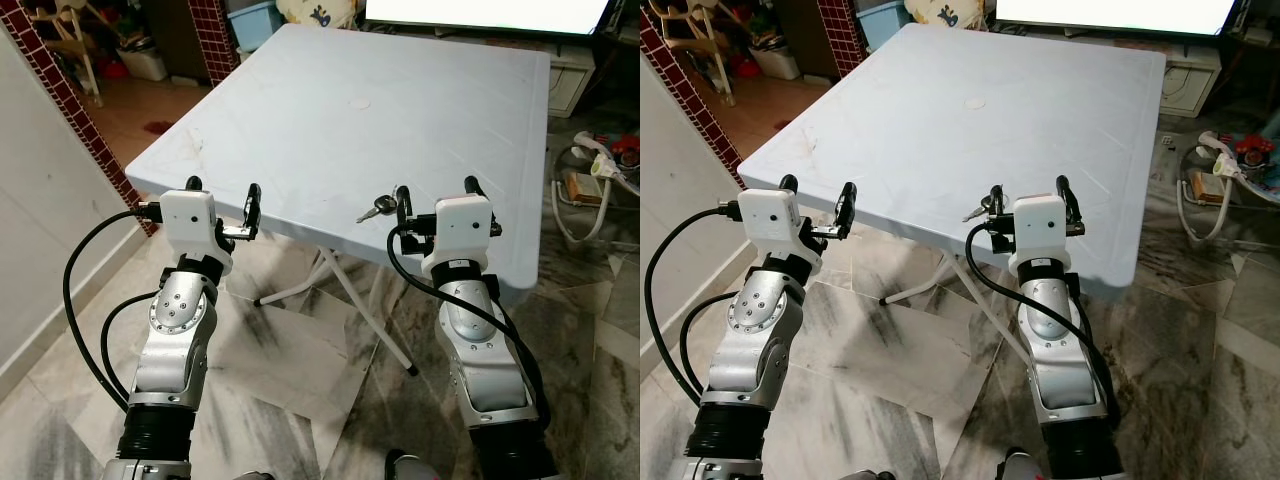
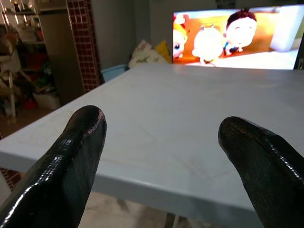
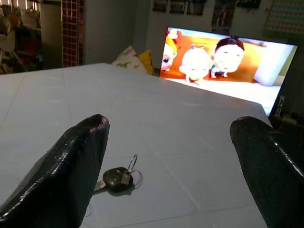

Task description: Hang keys on a hook

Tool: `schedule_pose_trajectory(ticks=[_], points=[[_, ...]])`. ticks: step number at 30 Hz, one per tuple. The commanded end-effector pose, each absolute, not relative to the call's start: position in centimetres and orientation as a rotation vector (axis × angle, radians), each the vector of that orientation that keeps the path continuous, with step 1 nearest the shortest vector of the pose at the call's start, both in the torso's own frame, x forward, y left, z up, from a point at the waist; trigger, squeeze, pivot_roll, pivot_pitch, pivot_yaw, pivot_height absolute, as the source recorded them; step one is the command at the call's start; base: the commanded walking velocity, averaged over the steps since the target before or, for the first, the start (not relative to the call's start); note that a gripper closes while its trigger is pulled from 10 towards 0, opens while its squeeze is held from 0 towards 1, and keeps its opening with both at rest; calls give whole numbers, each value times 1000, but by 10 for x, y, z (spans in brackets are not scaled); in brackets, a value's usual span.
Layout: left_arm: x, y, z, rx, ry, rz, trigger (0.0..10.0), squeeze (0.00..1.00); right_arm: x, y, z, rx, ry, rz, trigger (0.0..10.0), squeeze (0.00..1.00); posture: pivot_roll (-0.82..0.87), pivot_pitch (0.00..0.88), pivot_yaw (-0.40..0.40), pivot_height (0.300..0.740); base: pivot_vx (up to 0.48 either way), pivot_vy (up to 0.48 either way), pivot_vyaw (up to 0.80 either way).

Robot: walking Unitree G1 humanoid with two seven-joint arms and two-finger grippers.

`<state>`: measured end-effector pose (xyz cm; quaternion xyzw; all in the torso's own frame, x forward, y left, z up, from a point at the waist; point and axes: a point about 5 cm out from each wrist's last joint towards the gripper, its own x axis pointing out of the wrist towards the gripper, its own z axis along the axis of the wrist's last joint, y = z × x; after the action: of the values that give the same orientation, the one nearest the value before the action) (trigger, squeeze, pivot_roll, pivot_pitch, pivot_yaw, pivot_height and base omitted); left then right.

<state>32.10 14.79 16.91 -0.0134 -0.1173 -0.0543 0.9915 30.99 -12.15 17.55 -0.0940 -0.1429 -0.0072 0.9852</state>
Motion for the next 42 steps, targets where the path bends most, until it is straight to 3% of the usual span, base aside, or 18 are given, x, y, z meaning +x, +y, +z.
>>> schedule_pose_trajectory(ticks=[1,16,32,42], points=[[319,153,164,-12,-205,-97,10000,0,307,-123,176,-191,-285,-22,10000,0,-67,231,88,740,0,0,0],[303,148,138,3,-114,-133,10000,0,306,-134,162,-197,-195,-73,10000,0,-63,260,101,740,0,0,0],[305,149,139,19,-116,-125,10000,0,315,-90,147,-168,-106,139,10000,0,-37,238,103,740,0,0,0],[310,149,143,28,-127,-131,10000,0,331,-86,147,-170,-99,68,10000,0,-29,218,119,740,0,0,0]])
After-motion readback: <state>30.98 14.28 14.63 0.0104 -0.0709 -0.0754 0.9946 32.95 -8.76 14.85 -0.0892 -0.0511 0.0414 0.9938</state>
